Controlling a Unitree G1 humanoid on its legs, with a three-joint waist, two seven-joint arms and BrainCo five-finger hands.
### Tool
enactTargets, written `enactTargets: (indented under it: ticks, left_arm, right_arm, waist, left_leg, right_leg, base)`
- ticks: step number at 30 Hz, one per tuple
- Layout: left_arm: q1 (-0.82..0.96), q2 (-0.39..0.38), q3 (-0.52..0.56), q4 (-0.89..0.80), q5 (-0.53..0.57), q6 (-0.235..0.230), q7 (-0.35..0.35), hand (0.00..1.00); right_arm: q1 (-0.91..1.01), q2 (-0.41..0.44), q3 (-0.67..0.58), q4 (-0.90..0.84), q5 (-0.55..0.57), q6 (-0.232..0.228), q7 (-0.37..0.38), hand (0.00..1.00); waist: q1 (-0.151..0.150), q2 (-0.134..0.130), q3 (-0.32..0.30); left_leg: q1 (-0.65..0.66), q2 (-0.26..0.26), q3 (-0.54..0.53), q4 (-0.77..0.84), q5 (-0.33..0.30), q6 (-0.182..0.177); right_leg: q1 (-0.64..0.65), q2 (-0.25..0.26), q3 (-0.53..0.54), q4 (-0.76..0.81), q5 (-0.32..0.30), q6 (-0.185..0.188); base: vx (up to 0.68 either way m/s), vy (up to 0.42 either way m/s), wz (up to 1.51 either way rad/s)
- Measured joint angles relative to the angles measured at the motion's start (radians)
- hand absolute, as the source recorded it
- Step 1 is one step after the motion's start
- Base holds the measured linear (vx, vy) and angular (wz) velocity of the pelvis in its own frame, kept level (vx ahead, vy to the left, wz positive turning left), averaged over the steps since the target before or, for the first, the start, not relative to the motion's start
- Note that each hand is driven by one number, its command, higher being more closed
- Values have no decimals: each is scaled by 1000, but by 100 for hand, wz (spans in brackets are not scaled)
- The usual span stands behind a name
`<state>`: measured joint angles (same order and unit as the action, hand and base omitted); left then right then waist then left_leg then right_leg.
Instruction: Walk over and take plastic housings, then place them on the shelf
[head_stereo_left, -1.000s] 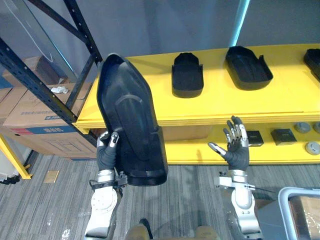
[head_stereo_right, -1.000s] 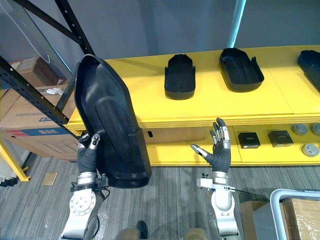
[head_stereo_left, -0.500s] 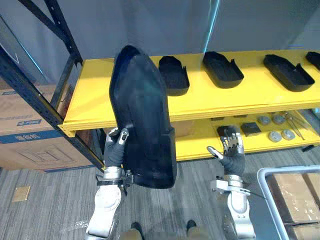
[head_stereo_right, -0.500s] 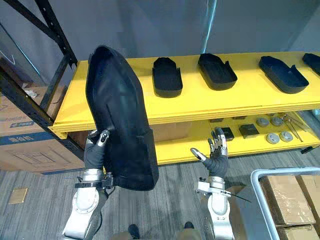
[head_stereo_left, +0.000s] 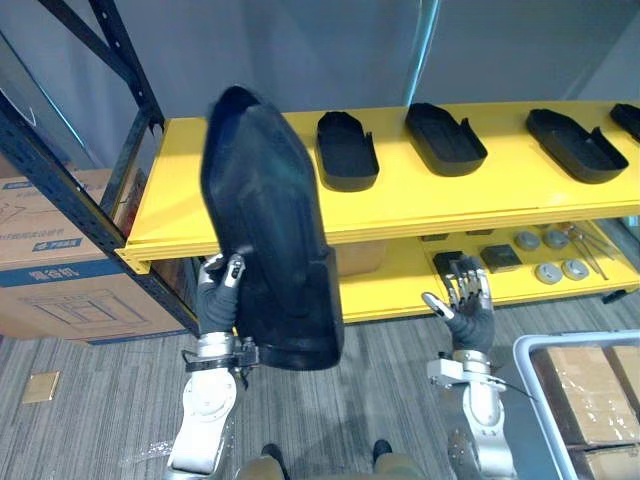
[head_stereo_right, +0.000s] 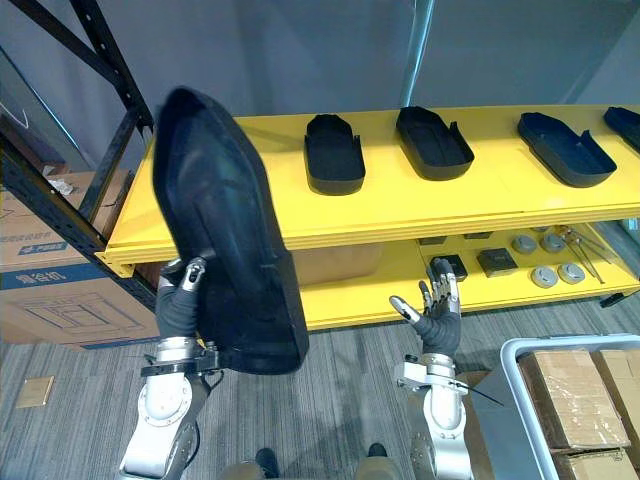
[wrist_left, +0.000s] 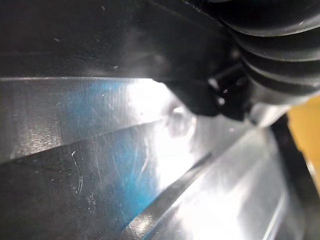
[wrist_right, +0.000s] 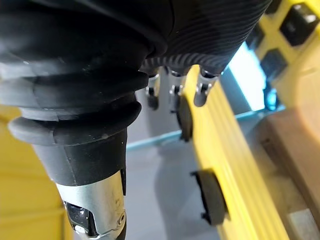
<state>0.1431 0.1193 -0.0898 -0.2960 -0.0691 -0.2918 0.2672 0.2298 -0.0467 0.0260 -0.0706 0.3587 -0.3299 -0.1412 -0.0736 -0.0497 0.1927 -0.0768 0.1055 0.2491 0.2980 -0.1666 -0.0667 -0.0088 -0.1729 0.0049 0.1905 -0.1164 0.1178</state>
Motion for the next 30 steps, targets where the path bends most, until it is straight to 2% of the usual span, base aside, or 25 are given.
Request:
enactTargets:
  ticks: [1,3,4,6,7,8,9,10,11,12,13,14,15,16,17,18,19,21,23,25,26,27,28,29,30]
  left_arm:
    - [-15,1,-1,0,0,-1,7,100]
    - [-25,18,-2,-1,2,-6,27,100]
    - [-25,29,-7,-10,10,-6,43,100]
    - [-45,56,-18,-23,10,-14,56,100]
    - [-50,61,-23,-25,9,-20,60,100]
    - [-51,71,-35,-32,10,-29,73,100]
    - [-48,70,-52,-36,11,-29,82,100]
    - [-43,62,-57,-38,11,-29,83,100]
    - [-35,47,-69,-41,10,-29,91,100]
    - [-34,43,-73,-41,9,-29,96,100]
    - [-23,34,-73,-41,8,-27,103,100]
    - [-19,29,-71,-40,9,-22,104,100]
    - [-21,27,-68,-38,9,-16,105,100]
    - [-20,26,-67,-32,8,1,110,100]
    - [-19,23,-51,-24,4,12,110,100]
    - [-18,20,-41,-16,4,13,109,100]
    - [-13,17,-29,-1,-1,16,109,100]
    - [10,16,-7,1,1,15,96,100]
    - [23,12,15,1,0,11,87,100]
    - [34,1,36,1,0,8,75,100]
    - [40,-2,49,1,3,-1,74,100]
    - [41,-2,58,-1,10,-14,75,100]
    - [41,-2,64,-4,12,-18,74,100]
    - [33,14,89,-1,28,-21,76,100]
    - [21,25,103,3,47,-8,82,100]
  right_arm:
    - [17,-3,-5,-2,-17,17,-3,0]
    - [41,0,-4,-2,-31,43,-10,0]
    - [51,0,-7,-5,-35,51,-11,0]
    - [65,2,-39,-29,-31,45,9,0]
    - [71,2,-49,-36,-30,38,15,0]
    - [92,1,-60,-55,-32,16,33,0]
    - [125,-5,-71,-84,-38,-7,45,0]
    - [136,-12,-74,-94,-38,-18,53,0]
    - [149,-33,-75,-116,-38,-29,63,0]
    - [149,-42,-75,-122,-38,-37,70,0]
    - [147,-54,-75,-124,-38,-62,79,0]
    - [147,-55,-77,-125,-38,-80,80,0]
    - [144,-55,-79,-125,-38,-90,81,0]
    - [135,-60,-84,-129,-38,-108,84,0]
    - [125,-70,-85,-143,-38,-115,87,0]
    - [116,-73,-84,-149,-39,-121,87,0]
    - [113,-77,-84,-153,-39,-131,87,0]
    - [99,-79,-87,-161,-39,-136,85,0]
    - [94,-87,-93,-161,-39,-136,85,0]
    - [87,-90,-106,-160,-38,-136,84,0]
    - [79,-97,-109,-159,-39,-140,79,0]
    - [67,-111,-112,-158,-39,-150,75,0]
    - [58,-121,-110,-158,-39,-151,76,0]
    - [26,-110,-103,-131,-41,-152,76,0]
    - [11,-103,-90,-117,-41,-151,76,0]
  waist:
    - [-9,-9,26]
    - [-19,-15,44]
    - [-23,-10,49]
    - [-33,-11,50]
    - [-41,-11,50]
    - [-51,-12,50]
    - [-54,-5,49]
    - [-57,9,48]
    - [-58,42,37]
    - [-56,57,38]
    - [-54,80,33]
    - [-54,85,33]
    - [-53,83,34]
    - [-49,82,36]
    - [-48,93,42]
    - [-49,95,45]
    - [-44,92,46]
    - [-41,95,45]
    - [-20,94,45]
    - [-16,94,45]
    - [-17,95,45]
    - [-15,109,36]
    - [-13,120,29]
    - [-10,98,29]
    - [-12,74,32]
  left_leg:
    - [8,0,-16,41,-32,2]
    - [25,17,-2,60,-51,11]
    - [33,28,14,56,-51,17]
    - [26,50,31,56,-64,10]
    - [22,51,31,54,-64,8]
    - [22,50,25,51,-68,-10]
    - [27,59,8,54,-74,-29]
    - [26,70,4,53,-76,-35]
    - [25,95,4,38,-77,-44]
    - [27,104,4,23,-76,-46]
    - [58,119,10,-23,-62,-25]
    - [65,124,6,-1,-38,-3]
    - [48,134,5,50,-27,14]
    - [4,158,-6,192,-1,49]
    - [-50,192,-45,352,49,72]
    - [-82,206,-65,429,60,72]
    - [-112,213,-85,520,36,57]
    - [-120,168,-64,438,-16,40]
    - [-118,119,-53,265,-14,27]
    - [-121,84,-48,140,13,-4]
    - [-108,66,-48,70,52,-10]
    - [-92,55,-50,1,142,1]
    - [-86,56,-51,-19,195,9]
    - [-72,36,-39,2,150,-4]
    - [-61,13,-40,5,139,9]
  right_leg:
    - [-25,-3,3,127,-41,-10]
    - [-115,0,7,312,-37,-18]
    - [-137,6,11,302,-50,-35]
    - [-184,24,19,220,-50,-32]
    - [-198,25,22,195,-44,-24]
    - [-198,33,27,144,-6,5]
    - [-192,49,31,147,33,10]
    - [-194,59,26,152,29,4]
    - [-200,87,21,151,19,-12]
    - [-204,94,20,150,13,-22]
    - [-205,123,12,160,-16,-42]
    - [-195,127,11,165,-36,-57]
    - [-187,131,6,175,-46,-66]
    - [-161,137,2,181,-60,-80]
    - [-114,156,4,175,-72,-96]
    - [-86,160,3,166,-79,-105]
    - [-30,163,2,141,-84,-112]
    - [62,146,9,99,-84,-115]
    - [86,120,24,88,-88,-122]
    - [121,95,26,79,-89,-120]
    - [150,82,26,80,-100,-101]
    - [169,79,27,85,-122,-56]
    - [172,80,27,91,-140,-27]
    - [186,49,32,105,-171,1]
    - [181,24,33,124,-169,8]
  base:
    - [-30,19,-5]
    - [-48,9,-28]
    - [-14,-17,-48]
    - [33,-85,-31]
    - [55,-117,3]
    - [109,-144,21]
    - [130,-162,22]
    - [192,-184,9]
    - [179,-138,-7]
    - [299,-187,-17]
    - [334,-161,-10]
    - [335,-185,-5]
    - [304,-201,-4]
    - [315,-228,-9]
    - [330,-200,-13]
    - [361,-119,-17]
    - [371,-72,-16]
    - [389,-32,-17]
    - [268,48,-25]
    - [285,123,-16]
    - [353,229,-18]
    - [296,245,-24]
    - [275,307,-27]
    - [196,241,-21]
    - [201,271,-8]
